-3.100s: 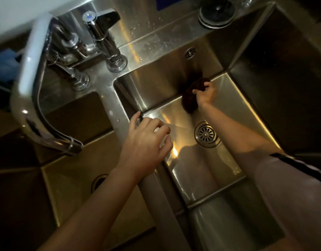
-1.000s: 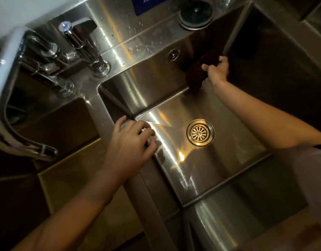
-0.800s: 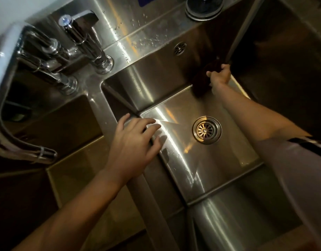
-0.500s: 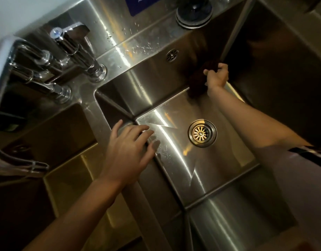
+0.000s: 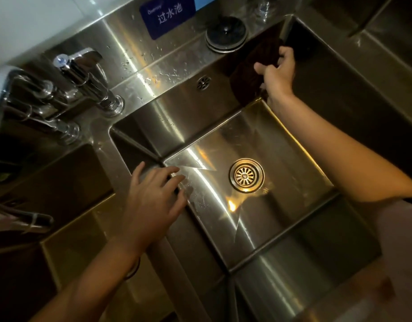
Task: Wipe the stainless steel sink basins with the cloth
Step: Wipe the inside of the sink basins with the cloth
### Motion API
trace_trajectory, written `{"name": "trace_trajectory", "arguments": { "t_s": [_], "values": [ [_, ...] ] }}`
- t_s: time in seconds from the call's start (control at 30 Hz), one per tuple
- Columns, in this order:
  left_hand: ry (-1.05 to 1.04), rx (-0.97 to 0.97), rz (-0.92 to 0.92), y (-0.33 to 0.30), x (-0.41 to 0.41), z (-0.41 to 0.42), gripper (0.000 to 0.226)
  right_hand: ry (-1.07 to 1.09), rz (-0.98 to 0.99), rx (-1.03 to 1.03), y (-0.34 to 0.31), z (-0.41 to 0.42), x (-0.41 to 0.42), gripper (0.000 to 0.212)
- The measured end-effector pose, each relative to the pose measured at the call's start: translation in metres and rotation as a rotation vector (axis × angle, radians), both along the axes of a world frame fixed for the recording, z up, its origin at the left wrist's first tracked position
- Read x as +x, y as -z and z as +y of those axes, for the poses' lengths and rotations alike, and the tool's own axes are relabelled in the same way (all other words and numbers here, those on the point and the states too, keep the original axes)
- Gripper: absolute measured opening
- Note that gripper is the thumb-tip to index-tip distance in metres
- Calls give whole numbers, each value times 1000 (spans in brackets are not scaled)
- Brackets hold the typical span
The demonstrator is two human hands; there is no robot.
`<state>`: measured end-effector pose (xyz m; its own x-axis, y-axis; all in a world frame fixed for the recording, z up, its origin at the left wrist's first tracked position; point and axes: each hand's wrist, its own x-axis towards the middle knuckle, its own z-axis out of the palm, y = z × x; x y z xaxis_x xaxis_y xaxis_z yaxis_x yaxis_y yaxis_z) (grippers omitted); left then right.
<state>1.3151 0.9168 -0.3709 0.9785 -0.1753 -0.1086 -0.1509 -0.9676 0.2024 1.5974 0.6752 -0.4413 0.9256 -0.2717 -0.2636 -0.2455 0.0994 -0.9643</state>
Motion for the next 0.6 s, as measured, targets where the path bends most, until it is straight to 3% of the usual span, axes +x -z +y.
{"name": "trace_trajectory", "arguments": {
  "t_s": [0.37, 0.6],
  "values": [
    [-9, -6, 13, 1, 2, 1, 42, -19, 304, -339, 112, 2, 1, 49],
    [-19, 6, 27, 2, 2, 2, 41, 126, 241, -424, 103, 11, -2, 39]
  ]
}}
